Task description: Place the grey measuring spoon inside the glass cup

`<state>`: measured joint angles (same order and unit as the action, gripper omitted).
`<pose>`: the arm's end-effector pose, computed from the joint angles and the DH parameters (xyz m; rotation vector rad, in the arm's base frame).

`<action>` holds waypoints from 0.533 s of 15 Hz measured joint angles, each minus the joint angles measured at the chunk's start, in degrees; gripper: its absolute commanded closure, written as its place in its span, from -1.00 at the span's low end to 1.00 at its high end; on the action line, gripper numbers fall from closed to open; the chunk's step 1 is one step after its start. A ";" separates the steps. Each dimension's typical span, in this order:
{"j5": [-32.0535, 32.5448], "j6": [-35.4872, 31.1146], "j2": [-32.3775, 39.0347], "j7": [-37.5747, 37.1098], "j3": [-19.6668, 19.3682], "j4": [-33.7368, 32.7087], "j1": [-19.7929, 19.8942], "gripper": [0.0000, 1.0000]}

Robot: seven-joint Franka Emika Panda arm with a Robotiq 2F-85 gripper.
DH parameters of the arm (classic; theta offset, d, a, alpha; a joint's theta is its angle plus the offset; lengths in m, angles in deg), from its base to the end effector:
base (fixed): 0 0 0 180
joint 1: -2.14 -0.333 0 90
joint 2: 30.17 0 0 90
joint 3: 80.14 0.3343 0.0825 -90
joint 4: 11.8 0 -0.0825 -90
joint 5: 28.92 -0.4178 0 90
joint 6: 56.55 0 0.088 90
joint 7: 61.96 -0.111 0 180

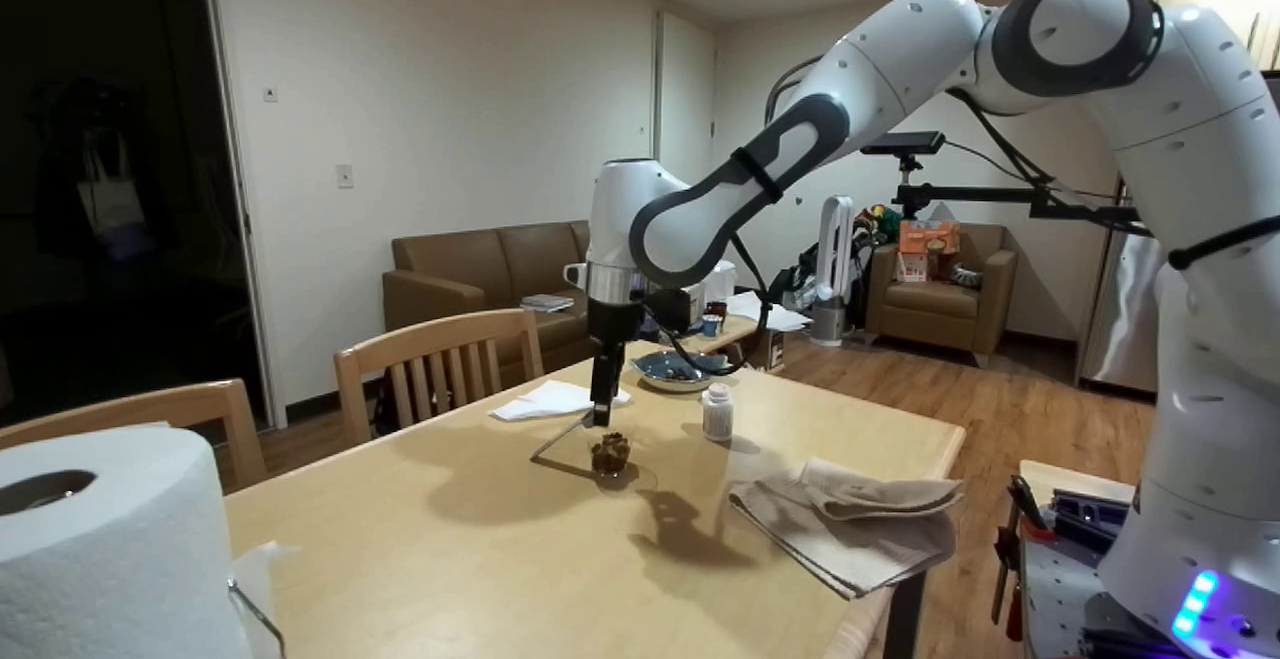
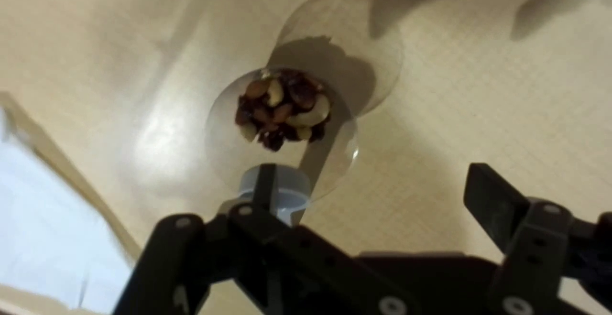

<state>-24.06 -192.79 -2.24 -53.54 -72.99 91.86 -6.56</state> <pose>0.6693 0.1821 0.2729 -3.0521 -0.7234 -0.1350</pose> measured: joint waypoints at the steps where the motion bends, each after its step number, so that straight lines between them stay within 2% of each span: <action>1: -2.25 2.46 0.01 0.10 0.79 -0.01 0.34 -1.00; 5: -9.41 8.95 0.03 0.10 2.38 -0.03 1.04 -1.00; 8: -9.52 8.99 0.05 0.10 2.33 -0.03 0.94 -1.00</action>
<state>-33.59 -183.80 -2.19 -53.45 -70.65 91.83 -5.62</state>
